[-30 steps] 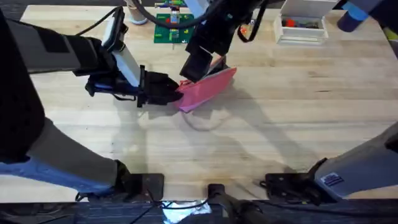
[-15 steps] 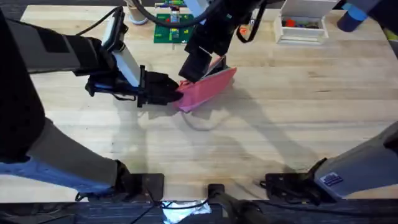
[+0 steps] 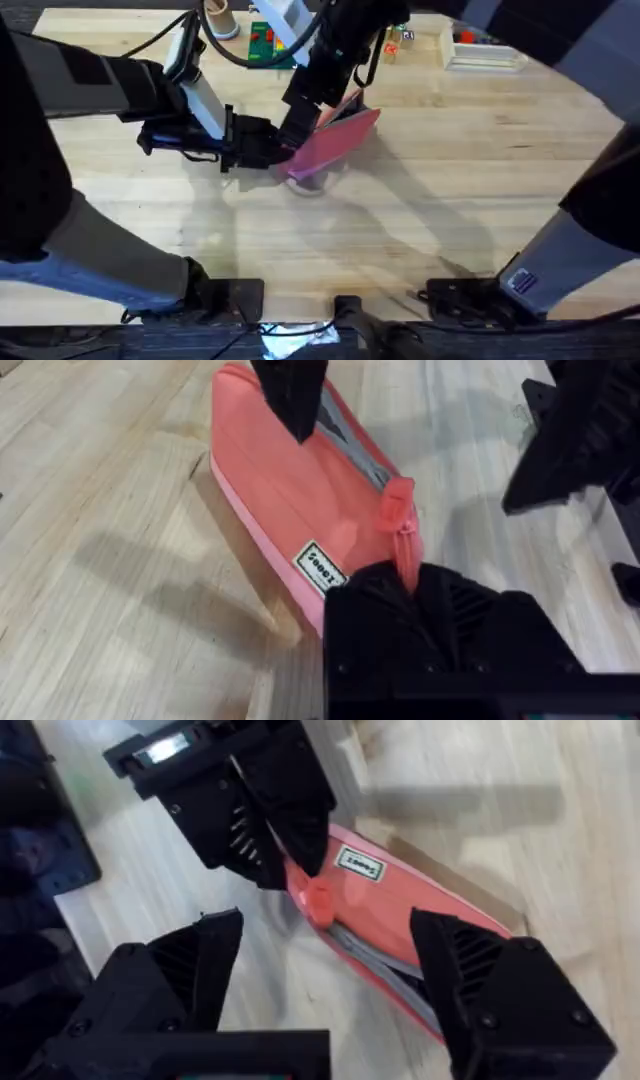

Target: Unzip the bag, pick up the pens from the table one at a time and place them inside, then zip the bag closed.

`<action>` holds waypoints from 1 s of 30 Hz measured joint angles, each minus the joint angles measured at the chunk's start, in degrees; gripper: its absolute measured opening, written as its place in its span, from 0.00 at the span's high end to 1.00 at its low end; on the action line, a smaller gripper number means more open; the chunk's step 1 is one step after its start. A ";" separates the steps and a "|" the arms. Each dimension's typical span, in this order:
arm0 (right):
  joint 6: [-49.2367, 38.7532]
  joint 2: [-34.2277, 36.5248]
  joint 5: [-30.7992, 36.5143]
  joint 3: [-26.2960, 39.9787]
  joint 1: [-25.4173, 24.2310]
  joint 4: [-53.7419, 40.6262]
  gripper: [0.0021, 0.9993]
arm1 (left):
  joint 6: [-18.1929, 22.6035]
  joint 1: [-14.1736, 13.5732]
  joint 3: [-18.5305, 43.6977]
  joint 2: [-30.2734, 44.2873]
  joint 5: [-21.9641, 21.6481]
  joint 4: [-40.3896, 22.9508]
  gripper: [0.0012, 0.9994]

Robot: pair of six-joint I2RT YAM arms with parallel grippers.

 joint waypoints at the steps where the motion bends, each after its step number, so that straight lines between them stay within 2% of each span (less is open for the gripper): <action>1: 0.00 0.20 -0.47 0.00 0.00 0.00 0.00 | 0.00 0.00 0.00 0.00 0.00 0.00 0.96; 13: 2.46 5.55 -2.39 0.00 0.00 0.36 0.01 | 0.00 0.00 0.00 0.00 0.00 0.00 0.96; 16: 2.82 5.84 -2.58 0.00 0.00 0.39 0.05 | 0.00 0.00 0.00 0.00 0.00 0.00 0.96; 18: 2.98 5.82 -2.61 0.00 0.00 0.52 0.10 | 0.00 0.00 0.00 0.00 0.00 0.00 0.96; 30: 3.86 5.82 -5.22 0.00 0.00 2.30 0.58 | 0.00 0.00 0.00 0.00 0.00 0.00 0.96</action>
